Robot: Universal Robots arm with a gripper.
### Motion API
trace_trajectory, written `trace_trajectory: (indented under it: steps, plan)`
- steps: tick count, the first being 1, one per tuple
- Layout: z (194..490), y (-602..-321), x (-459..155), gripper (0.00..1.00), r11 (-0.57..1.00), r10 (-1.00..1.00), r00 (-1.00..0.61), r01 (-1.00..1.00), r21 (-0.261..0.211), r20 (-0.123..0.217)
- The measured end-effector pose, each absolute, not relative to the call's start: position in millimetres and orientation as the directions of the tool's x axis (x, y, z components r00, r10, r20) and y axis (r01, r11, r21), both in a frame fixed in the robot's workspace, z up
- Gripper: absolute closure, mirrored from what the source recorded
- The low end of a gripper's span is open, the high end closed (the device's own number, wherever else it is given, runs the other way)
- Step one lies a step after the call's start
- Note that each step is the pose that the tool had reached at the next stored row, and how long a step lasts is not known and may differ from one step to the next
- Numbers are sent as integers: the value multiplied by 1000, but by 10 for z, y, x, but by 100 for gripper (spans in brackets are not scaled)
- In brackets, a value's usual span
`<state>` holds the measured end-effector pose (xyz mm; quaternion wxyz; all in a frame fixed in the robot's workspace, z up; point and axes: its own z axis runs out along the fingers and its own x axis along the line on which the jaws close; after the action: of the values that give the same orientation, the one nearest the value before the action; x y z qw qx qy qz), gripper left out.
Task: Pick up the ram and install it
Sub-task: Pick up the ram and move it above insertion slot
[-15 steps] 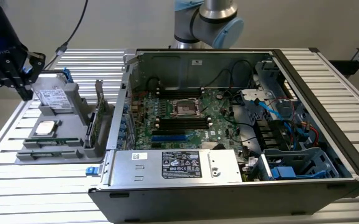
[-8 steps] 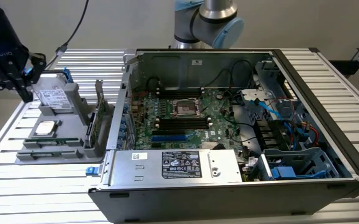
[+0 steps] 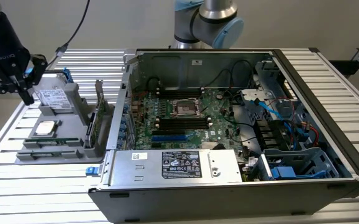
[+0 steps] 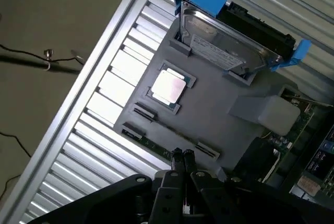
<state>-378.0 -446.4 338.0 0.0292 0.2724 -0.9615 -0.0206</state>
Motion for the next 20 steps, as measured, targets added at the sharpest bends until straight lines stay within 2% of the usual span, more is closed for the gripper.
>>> trace_trajectory:
  steps: [20]
  plan:
    - [3159, -4464, -3780, 90, 609, -793, -608, -791, 54, 43]
